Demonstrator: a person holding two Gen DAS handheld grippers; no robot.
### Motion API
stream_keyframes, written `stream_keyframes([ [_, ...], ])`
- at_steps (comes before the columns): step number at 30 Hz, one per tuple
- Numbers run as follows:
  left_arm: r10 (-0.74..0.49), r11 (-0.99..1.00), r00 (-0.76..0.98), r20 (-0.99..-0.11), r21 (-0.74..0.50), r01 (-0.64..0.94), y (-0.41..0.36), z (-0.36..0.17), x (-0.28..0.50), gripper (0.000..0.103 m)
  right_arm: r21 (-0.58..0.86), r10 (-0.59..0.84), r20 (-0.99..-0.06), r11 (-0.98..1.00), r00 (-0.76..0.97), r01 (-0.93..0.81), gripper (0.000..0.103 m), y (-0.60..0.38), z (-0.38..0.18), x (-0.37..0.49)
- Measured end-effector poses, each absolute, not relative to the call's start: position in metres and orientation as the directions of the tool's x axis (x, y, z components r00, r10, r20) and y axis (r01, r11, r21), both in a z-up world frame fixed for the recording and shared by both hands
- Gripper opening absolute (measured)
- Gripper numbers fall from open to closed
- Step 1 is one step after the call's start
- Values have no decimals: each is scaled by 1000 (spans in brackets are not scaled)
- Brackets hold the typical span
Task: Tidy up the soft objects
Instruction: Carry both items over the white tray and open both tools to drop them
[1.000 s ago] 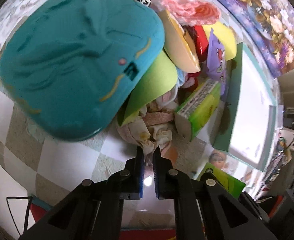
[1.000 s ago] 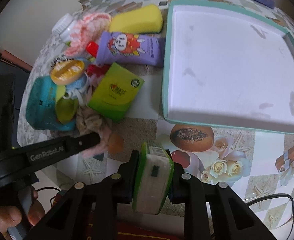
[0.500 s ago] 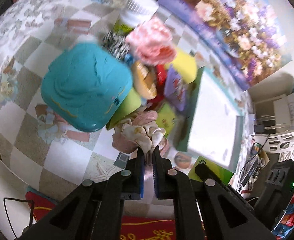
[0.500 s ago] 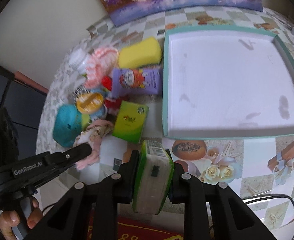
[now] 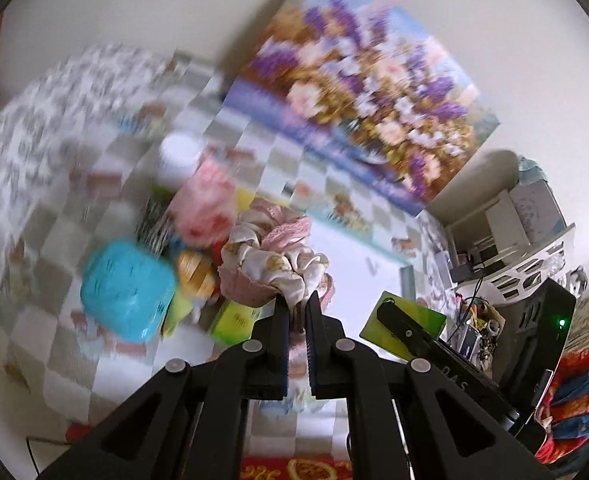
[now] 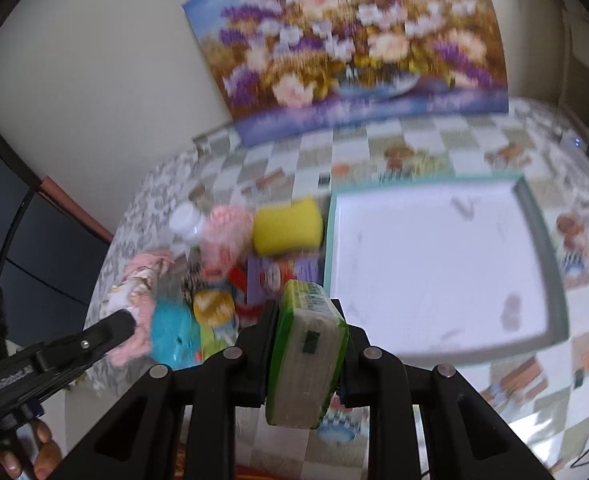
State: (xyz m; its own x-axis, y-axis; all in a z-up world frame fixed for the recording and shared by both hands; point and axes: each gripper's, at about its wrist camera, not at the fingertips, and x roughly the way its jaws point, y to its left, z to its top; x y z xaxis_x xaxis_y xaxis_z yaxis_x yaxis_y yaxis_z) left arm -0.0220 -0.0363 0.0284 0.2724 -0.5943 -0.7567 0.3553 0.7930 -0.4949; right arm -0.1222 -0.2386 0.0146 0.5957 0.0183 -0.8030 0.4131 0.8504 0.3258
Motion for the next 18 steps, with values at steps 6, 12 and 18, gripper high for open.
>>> stream_keyframes([
  [6, -568, 800, 263, -780, -447, 401, -86, 29, -11, 7, 274, -79, -805, 829, 589, 487, 25, -269, 24, -104],
  [12, -516, 812, 175, -839, -414, 412, -142, -14, 6, 7, 233, -152, -841, 765, 520, 601, 25, -316, -1, -95],
  [18, -468, 819, 114, -876, -381, 428, -190, -50, 14, 7, 134, -228, -901, 663, 370, 736, 25, -375, -43, -110],
])
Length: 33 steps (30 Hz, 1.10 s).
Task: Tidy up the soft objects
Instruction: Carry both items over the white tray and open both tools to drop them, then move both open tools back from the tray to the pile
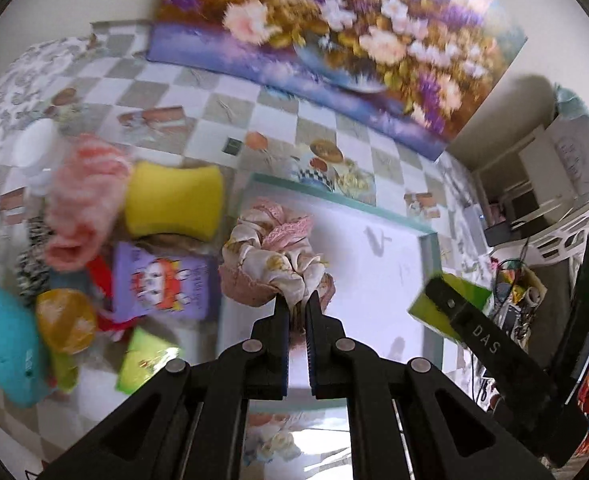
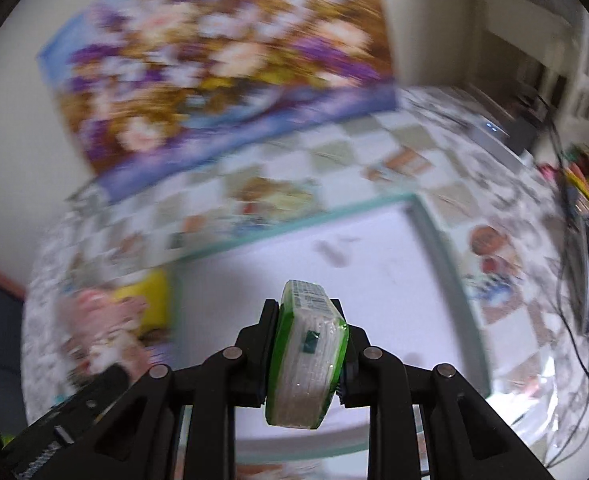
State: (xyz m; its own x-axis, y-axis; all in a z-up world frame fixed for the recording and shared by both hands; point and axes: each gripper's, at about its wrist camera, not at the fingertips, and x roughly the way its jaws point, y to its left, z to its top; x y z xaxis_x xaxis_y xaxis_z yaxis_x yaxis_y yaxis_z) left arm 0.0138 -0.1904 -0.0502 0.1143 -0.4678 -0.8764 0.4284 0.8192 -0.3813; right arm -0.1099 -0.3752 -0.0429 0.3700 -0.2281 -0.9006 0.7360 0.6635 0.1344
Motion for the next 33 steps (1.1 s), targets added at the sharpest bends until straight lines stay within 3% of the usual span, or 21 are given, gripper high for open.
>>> stream_keyframes([
  [10, -418, 811, 88, -904, -328, 484, -263, -92, 11, 7, 91, -241, -931, 572, 273, 815, 25, -424, -83, -130],
  [22, -325, 833, 108, -940, -230, 503, -257, -120, 11, 8, 44, -226, -947, 611, 227, 791, 29, -415, -98, -114],
  [24, -331, 829, 111, -937, -233, 508, -255, -116, 11, 8, 38, -230, -946, 618, 227, 786, 34, -413, -96, -114],
  [26, -339, 829, 114, -934, -239, 506, -253, -112, 12, 11, 32, -239, -944, 620, 228, 784, 62, -411, -93, -113],
  [30, -338, 839, 149, -929, -226, 494, -247, -105, 16, 53, 17, -262, -937, 626, 231, 779, 67, -408, -86, -112],
  [33, -334, 842, 166, -928, -214, 495, -246, -102, 17, 54, 5, -268, -936, 640, 228, 769, 69, -405, -84, -109],
])
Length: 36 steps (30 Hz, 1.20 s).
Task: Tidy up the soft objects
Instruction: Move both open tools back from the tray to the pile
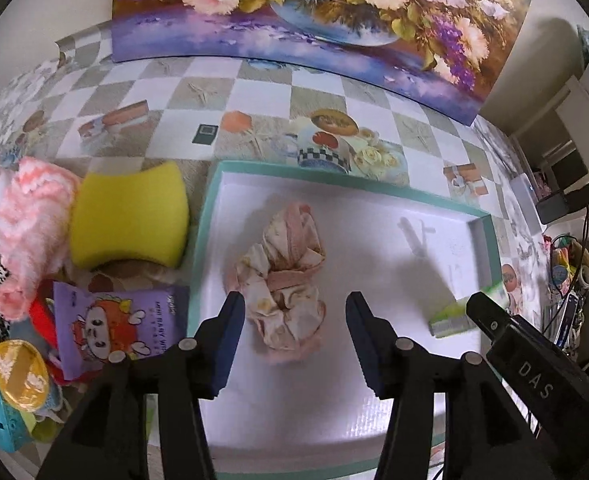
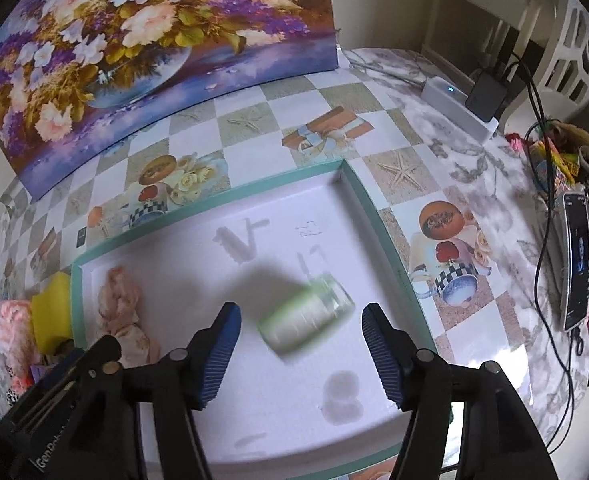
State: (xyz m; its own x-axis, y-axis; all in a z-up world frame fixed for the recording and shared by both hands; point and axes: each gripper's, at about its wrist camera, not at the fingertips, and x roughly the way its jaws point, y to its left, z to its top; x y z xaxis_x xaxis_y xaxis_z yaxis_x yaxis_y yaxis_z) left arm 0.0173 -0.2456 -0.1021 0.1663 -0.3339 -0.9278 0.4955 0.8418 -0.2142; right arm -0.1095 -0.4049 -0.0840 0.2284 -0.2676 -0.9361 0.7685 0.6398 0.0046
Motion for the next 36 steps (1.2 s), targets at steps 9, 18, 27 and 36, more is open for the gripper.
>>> stream_keyframes([
  [9, -304, 876, 271, -913, -156, 457, -231, -94, 32, 88, -18, -317, -915, 654, 252, 757, 103, -398, -73, -106],
  [18, -293, 893, 358, -887, -119, 435, -216, -84, 47, 95, -20, -327, -908, 658, 262, 753, 103, -394, -70, -101],
  [27, -312, 900, 421, -852, -123, 418, -199, -70, 57, 100, -8, -353, -879, 683, 320, 730, 103, -381, -61, -93],
  [36, -364, 886, 535, -763, -107, 450, -179, -34, 67, 103, 70, -360, -817, 713, 450, 697, 103, -354, -29, -82],
])
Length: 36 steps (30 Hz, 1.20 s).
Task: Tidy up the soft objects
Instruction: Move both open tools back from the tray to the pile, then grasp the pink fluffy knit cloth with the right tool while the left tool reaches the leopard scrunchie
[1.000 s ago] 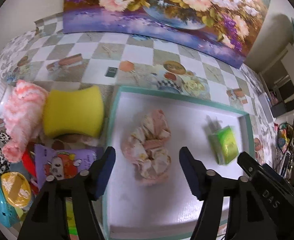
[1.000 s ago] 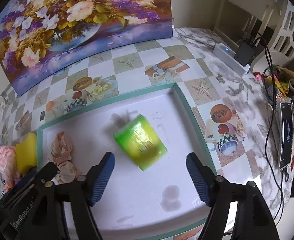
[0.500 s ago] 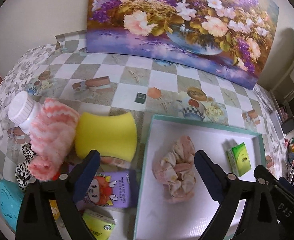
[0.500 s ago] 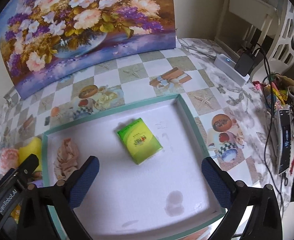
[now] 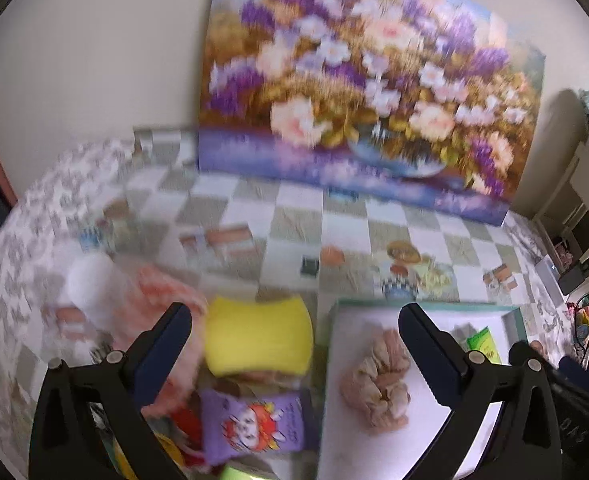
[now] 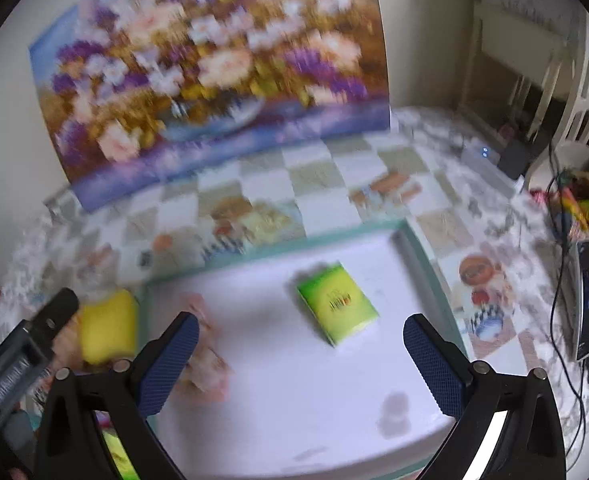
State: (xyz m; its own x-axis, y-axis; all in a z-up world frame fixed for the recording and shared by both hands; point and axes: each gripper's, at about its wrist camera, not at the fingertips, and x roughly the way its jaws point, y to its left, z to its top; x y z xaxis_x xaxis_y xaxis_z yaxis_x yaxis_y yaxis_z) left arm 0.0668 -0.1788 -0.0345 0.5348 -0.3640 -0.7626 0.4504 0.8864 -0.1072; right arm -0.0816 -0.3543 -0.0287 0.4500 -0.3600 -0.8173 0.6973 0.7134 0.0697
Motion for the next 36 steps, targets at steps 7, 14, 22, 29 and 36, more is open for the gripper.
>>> stream_keyframes([
  [7, -429, 868, 496, -755, -193, 458, -150, -13, 82, 103, 155, -287, -766, 787, 576, 598, 103, -323, -5, -60],
  [14, -266, 940, 460, -847, -124, 317, -108, -25, 108, 103, 177, -177, -786, 853, 592, 490, 103, -290, -16, -29],
  [22, -218, 975, 350, -911, -188, 117, -42, -63, 137, 103, 208, -58, -821, 896, 568, 392, 103, -251, -41, -1],
  [29, -197, 980, 310, -930, -191, 50, -8, -79, 145, 103, 268, 68, -851, 909, 520, 319, 102, -213, -71, 25],
  [36, -221, 972, 249, -943, -234, -25, 13, -99, 152, 103, 303, 139, -856, 915, 498, 265, 87, -190, -90, 38],
])
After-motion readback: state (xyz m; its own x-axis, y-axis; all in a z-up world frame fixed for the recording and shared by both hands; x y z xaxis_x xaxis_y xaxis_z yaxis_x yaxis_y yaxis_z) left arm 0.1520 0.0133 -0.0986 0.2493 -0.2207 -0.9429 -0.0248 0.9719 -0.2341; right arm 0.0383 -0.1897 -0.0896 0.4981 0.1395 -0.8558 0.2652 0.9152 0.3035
